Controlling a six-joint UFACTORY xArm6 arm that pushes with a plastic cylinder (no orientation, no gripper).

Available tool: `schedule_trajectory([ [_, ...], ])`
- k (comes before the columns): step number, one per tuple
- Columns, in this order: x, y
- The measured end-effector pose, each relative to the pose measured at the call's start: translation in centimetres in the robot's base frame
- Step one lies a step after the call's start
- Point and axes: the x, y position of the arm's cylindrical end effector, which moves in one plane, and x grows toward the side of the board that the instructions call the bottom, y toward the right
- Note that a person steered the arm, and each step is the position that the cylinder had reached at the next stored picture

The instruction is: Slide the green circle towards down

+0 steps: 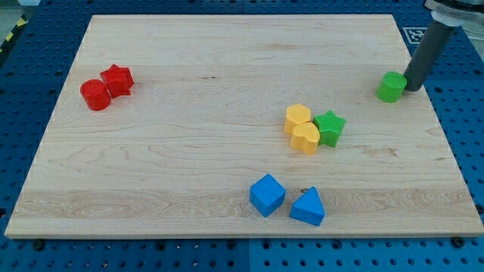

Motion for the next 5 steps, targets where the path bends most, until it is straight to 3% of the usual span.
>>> schedule_trajectory([
  [5,0.84,-0.48],
])
